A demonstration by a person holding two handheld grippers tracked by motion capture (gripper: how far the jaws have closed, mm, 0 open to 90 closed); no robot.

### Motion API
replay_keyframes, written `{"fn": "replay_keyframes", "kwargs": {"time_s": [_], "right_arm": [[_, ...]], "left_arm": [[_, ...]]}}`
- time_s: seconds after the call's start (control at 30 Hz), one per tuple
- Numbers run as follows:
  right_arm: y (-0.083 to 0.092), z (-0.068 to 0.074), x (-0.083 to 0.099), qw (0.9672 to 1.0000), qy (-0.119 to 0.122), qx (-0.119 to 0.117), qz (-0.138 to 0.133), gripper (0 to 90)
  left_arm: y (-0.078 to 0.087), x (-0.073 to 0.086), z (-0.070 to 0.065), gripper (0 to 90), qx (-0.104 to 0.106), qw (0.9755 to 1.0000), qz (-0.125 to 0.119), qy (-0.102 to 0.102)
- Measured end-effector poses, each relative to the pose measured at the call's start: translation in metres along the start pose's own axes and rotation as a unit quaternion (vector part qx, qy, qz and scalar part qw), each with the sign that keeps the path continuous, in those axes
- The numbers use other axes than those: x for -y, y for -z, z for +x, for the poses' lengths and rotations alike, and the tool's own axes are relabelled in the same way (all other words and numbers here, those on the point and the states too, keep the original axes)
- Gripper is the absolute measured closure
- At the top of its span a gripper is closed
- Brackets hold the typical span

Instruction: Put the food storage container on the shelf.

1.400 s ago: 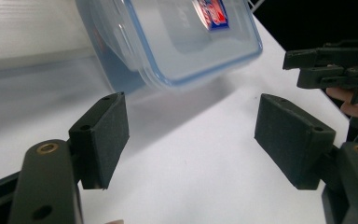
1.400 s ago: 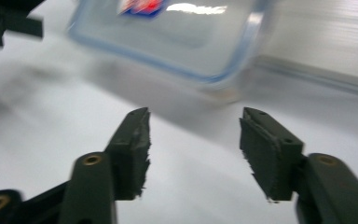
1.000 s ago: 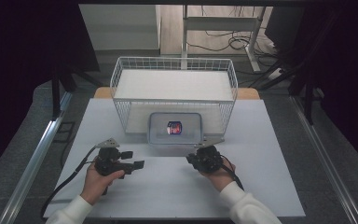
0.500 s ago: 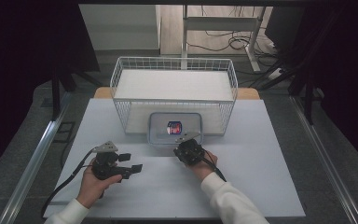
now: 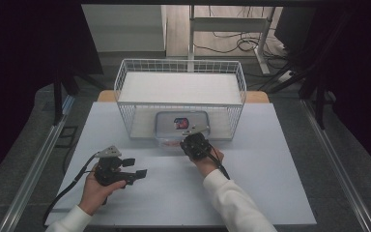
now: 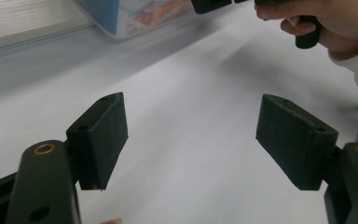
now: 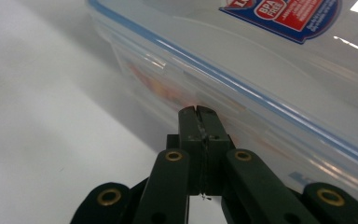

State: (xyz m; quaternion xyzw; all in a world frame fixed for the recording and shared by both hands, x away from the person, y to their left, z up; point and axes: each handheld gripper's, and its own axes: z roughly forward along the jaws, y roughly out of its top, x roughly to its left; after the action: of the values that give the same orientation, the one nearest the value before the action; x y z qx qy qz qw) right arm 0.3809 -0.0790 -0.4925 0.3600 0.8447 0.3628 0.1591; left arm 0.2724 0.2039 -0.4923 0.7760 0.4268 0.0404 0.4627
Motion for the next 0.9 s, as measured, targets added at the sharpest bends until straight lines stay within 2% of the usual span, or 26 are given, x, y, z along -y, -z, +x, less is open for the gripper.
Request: {"fn": "replay_keyframes", "kwargs": {"time_s": [0.37, 0.47, 0.6, 0.83, 0.9], "right_arm": [[-0.02, -0.008, -0.019, 0.9997, -0.026, -0.002, 0.002, 88.9], [-0.023, -0.01, -0.023, 0.9997, -0.023, 0.003, 0.006, 88.9], [-0.024, -0.016, -0.023, 0.9994, -0.03, 0.014, -0.001, 88.9], [-0.024, -0.016, -0.022, 0.9992, -0.038, 0.007, -0.011, 88.9], [-0.02, -0.014, -0.021, 0.9995, -0.028, -0.001, -0.016, 88.9]], "left_arm": [[0.003, -0.003, 0.003, 24.4, 0.003, 0.9999, -0.009, 0.008], [0.004, -0.003, 0.003, 24.4, 0.001, 1.0, -0.008, 0.003], [0.004, -0.002, 0.003, 24.4, 0.0, 1.0, -0.009, 0.0], [0.001, -0.004, 0.004, 24.4, 0.001, 0.9999, -0.013, 0.01], [0.002, -0.004, 0.005, 24.4, 0.0, 0.9998, -0.014, 0.01]]}}
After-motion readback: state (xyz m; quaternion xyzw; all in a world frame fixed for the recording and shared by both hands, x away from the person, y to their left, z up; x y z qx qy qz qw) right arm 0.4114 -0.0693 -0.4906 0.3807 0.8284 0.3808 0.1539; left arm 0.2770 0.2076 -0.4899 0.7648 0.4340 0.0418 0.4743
